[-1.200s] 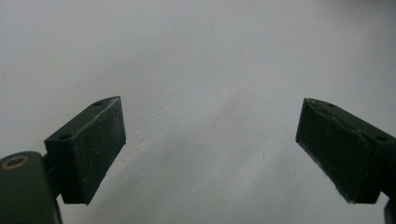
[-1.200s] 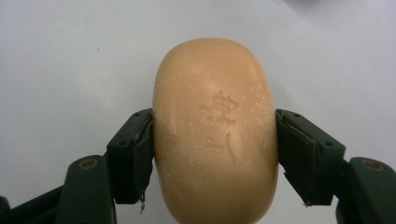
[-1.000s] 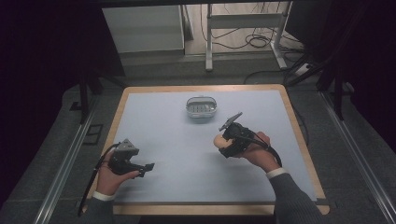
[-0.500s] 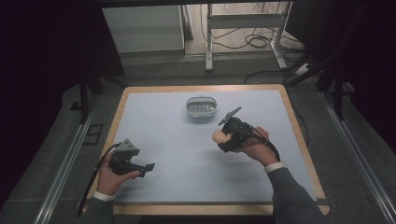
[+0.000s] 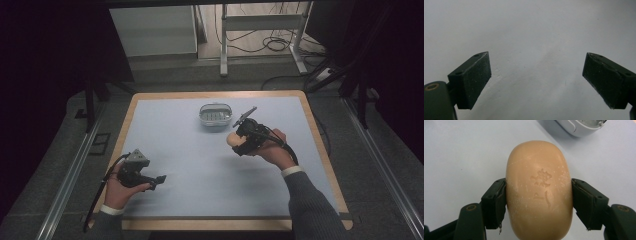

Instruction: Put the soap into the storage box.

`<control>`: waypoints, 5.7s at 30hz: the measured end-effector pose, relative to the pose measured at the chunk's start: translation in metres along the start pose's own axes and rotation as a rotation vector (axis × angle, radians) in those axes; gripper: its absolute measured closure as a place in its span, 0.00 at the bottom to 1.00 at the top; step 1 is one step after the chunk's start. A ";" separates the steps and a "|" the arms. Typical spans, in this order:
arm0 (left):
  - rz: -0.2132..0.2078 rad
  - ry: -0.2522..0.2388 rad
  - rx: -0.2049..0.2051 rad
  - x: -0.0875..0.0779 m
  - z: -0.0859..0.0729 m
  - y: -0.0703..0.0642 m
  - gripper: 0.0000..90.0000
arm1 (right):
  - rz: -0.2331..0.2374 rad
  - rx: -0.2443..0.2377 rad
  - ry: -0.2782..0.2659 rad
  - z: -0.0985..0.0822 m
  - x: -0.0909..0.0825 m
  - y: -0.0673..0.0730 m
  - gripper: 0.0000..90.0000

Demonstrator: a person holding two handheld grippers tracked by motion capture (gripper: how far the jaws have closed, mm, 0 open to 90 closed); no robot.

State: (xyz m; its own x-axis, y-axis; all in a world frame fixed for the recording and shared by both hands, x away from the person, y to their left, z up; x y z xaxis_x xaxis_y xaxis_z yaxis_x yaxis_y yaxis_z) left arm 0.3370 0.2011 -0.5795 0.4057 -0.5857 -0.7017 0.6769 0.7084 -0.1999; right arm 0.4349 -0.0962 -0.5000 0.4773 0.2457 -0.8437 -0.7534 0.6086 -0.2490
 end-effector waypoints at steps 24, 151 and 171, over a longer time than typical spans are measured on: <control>0.002 -0.004 -0.001 0.001 0.000 0.000 0.10 | 0.008 0.015 0.002 0.014 0.007 -0.015 0.36; -0.015 -0.007 -0.002 0.001 0.001 0.000 0.09 | 0.020 -0.038 -0.030 0.087 0.068 -0.070 0.36; -0.016 -0.008 -0.001 0.000 0.001 0.000 0.09 | 0.041 -0.094 -0.044 0.110 0.088 -0.065 0.36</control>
State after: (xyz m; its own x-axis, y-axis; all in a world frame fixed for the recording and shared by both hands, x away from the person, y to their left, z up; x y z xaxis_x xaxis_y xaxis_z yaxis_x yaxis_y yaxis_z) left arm 0.3380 0.2008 -0.5789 0.4001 -0.6001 -0.6927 0.6825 0.6995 -0.2118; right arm 0.5762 -0.0311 -0.5053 0.4633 0.3027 -0.8329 -0.8104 0.5249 -0.2600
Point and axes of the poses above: each handheld gripper's, and its own axes: x roughly forward along the jaws, z roughly out of its top, y roughly to its left, the point moved 9 cm from there along x, roughly forward along the jaws, and after that the axes turned 7 degrees about -z, right-handed, at the moved point
